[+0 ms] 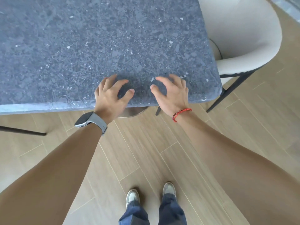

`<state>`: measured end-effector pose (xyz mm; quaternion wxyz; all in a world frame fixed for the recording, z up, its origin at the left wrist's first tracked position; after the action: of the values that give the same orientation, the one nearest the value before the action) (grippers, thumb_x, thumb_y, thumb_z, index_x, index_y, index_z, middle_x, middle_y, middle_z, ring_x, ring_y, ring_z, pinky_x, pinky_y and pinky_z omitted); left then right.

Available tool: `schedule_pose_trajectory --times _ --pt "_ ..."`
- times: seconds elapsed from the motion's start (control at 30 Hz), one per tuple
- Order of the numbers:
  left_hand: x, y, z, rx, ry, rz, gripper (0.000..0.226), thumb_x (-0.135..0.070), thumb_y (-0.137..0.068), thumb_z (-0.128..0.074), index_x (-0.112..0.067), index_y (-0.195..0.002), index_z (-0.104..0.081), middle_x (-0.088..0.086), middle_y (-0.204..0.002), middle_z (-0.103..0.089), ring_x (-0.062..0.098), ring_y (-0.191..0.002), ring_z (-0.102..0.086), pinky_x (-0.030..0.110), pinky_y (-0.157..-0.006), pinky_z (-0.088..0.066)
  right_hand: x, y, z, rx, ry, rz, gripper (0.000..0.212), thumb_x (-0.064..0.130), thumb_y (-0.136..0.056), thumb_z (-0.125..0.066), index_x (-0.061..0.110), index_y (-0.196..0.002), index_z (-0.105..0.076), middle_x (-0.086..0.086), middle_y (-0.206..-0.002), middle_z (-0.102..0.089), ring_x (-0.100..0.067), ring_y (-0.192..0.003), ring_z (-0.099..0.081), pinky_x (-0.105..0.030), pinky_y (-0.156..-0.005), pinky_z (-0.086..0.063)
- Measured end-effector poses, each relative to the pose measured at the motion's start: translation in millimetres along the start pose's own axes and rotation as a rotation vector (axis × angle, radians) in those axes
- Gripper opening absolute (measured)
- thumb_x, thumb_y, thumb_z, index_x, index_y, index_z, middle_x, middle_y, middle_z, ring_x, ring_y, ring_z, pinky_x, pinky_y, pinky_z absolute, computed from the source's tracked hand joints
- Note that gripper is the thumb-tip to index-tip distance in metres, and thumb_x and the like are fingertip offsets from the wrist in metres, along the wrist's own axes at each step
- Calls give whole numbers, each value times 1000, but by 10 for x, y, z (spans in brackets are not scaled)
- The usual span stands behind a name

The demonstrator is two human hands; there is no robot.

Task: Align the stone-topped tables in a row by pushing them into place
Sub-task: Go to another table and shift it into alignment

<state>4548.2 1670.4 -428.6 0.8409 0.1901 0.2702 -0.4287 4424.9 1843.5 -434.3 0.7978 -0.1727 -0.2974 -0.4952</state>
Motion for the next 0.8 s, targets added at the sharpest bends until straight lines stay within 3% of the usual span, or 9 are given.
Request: schedule_pose_trajectory --times 0.13,0.3,0.47,0.8 --pt "174 -253 -155 12 -257 -59 72 -69 -89 -42 -35 -153 -47 6 -171 -21 35 -159 -10 58 -127 -3 -20 -210 -238 -48 255 75 57 64 -88 -55 36 -138 -58 -15 -160 -30 -34 -148 -22 -52 -123 -11" --pt "285 -379 -304 -75 -507 -89 72 -70 -96 -30 -34 -159 -34 10 -172 -21 43 -157 -16 65 -124 -10 -20 -308 -433 -123 475 86 73 74 -85 -39 38 -148 -44 -21 -163 -25 -40 -151 -19 -59 -121 -13" --pt "265 -394 -300 -132 -524 -130 72 -68 -96 -34 -32 -157 -40 13 -168 -30 45 -154 -24 67 -122 -16 -5 -303 -415 -221 492 99 69 71 -85 -45 36 -144 -53 -22 -158 -36 -41 -147 -29 -60 -118 -20" --pt "297 -392 -335 -189 -514 -141 71 -69 -95 -34 -32 -156 -42 13 -167 -32 44 -153 -25 66 -122 -16 -19 -276 -417 -249 507 84 69 73 -86 -41 38 -144 -52 -19 -158 -37 -38 -148 -30 -57 -119 -20"
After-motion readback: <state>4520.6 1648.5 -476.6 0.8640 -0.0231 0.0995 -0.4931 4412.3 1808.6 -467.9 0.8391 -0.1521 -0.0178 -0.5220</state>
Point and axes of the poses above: each hand's wrist, its own y-axis away from the middle knuckle, its own z-axis out of the back of the hand, x = y × z, the point moved 7 cm from there along -y, towards the middle knuckle
